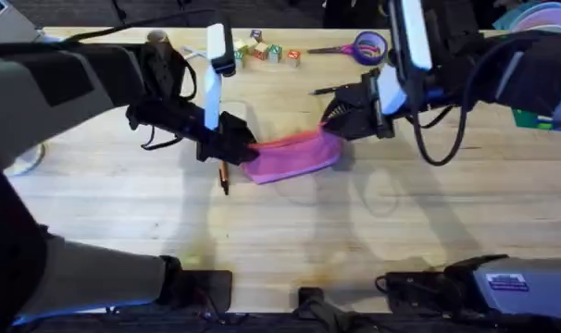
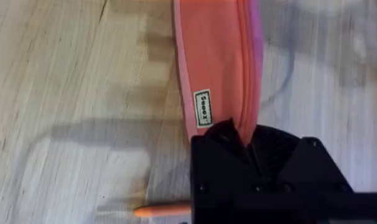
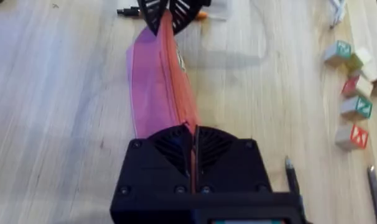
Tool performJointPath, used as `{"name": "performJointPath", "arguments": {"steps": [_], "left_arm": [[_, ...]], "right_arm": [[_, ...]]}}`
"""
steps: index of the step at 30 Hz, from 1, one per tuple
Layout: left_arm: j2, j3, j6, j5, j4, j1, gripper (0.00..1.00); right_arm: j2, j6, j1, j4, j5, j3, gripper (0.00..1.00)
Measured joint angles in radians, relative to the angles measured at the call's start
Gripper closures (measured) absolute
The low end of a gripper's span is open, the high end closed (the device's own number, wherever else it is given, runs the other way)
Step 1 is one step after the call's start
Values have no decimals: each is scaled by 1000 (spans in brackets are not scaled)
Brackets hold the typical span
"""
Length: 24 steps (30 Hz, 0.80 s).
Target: Unzip the bag, pick up the pens from the table one at a time and place them inside, then zip the bag closed.
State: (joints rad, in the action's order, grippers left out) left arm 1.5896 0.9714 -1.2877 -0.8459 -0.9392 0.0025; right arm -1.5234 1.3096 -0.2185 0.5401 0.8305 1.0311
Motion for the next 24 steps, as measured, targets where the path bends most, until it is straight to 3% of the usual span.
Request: {"name": "performJointPath", "arguments": {"steps": [13,24], "left_arm": [[0,0,0,0,1,0,958],[0,0,0,0,-3,0,958]], "right_arm": [[-56,-58,-170,-166,0,2,970],[-117,-193,-333,-376,-32,2,970]]}}
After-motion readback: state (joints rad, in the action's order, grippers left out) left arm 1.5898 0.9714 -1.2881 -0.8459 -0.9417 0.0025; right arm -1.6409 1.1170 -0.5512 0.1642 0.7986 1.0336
